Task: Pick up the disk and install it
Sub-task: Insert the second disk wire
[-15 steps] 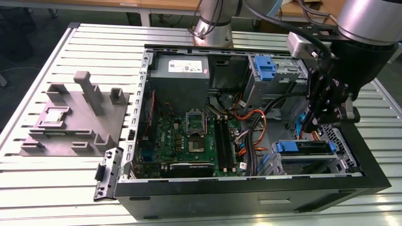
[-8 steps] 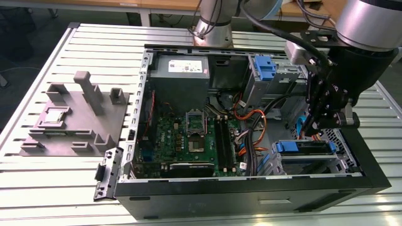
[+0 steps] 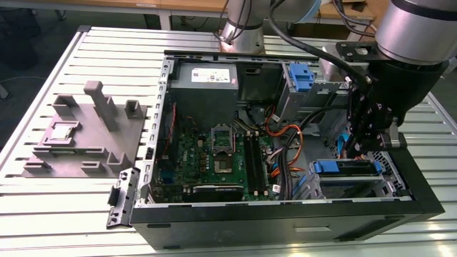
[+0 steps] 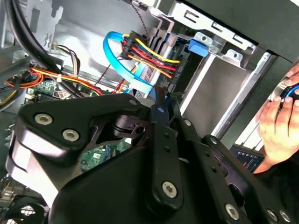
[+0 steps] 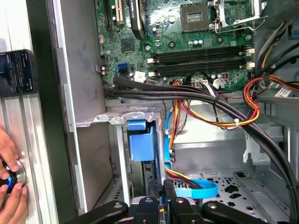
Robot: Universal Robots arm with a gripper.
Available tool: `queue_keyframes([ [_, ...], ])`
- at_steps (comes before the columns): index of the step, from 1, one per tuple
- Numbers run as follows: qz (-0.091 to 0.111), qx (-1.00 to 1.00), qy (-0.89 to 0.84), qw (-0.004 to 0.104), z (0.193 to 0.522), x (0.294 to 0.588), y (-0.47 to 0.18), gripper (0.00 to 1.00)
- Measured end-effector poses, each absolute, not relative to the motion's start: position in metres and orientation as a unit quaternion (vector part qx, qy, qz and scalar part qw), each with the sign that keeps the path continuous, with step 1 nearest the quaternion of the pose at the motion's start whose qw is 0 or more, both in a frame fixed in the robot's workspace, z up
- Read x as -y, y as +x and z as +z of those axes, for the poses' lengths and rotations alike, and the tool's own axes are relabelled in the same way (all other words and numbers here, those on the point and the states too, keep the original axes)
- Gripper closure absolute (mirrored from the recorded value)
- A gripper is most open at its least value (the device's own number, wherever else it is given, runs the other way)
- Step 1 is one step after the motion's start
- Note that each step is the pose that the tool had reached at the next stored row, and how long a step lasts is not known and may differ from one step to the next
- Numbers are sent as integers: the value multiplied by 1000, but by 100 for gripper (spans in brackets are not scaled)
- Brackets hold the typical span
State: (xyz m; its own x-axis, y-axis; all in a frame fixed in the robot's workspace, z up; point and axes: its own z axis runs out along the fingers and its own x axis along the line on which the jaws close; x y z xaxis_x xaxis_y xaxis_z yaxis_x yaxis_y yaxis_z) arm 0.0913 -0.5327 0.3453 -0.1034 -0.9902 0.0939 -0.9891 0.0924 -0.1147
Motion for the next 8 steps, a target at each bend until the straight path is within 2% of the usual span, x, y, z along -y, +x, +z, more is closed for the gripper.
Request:
queue_keyframes([
  [8, -65, -740, -669, 19, 340, 540, 91, 84],
])
